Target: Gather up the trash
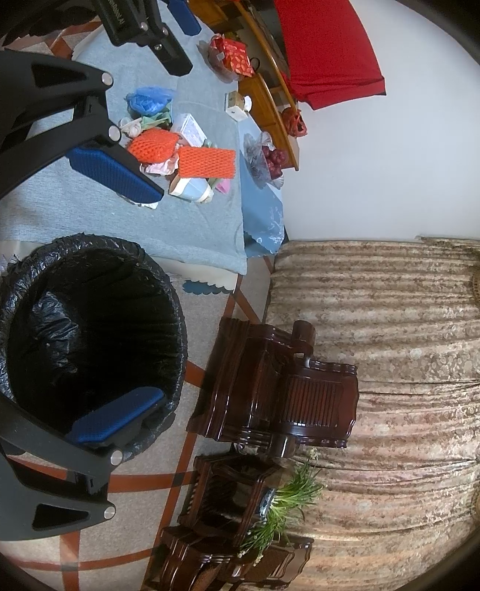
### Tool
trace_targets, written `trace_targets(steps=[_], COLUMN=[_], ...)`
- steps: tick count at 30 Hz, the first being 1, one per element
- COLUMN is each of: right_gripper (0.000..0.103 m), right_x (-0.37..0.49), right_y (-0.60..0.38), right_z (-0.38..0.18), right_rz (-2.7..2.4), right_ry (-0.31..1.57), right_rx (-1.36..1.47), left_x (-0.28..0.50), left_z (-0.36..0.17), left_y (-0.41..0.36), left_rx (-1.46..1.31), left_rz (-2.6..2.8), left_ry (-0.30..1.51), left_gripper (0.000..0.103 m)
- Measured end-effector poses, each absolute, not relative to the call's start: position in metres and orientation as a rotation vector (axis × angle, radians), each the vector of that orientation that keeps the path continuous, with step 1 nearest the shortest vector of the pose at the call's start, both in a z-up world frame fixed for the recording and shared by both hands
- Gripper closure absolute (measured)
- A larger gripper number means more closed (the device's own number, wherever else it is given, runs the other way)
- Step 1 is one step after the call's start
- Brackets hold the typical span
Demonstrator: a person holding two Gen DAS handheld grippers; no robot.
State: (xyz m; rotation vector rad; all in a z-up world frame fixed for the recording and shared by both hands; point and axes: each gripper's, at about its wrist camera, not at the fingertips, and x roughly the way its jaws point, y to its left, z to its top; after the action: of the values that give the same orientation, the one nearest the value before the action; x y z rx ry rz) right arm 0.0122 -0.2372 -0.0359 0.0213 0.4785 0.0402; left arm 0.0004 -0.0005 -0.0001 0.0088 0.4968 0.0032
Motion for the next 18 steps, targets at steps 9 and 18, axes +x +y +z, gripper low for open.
trace_targets(steps=[9, 18], right_gripper=[0.006, 0.006], right_x=[0.020, 0.037], right_y=[-0.238, -0.221], right_z=[-0.040, -0.031], right_rz=[0.047, 0.078], right_ry=[0.495, 0.509], right_rx=[0.016, 0.020], left_x=[0.002, 0.012], left_z=[-0.004, -0.016], left_y=[0.000, 0.018], left_rx=[0.007, -0.003], left_rz=[0.004, 0.026], left_ry=[0.499, 0.507], left_gripper=[0.005, 0.005])
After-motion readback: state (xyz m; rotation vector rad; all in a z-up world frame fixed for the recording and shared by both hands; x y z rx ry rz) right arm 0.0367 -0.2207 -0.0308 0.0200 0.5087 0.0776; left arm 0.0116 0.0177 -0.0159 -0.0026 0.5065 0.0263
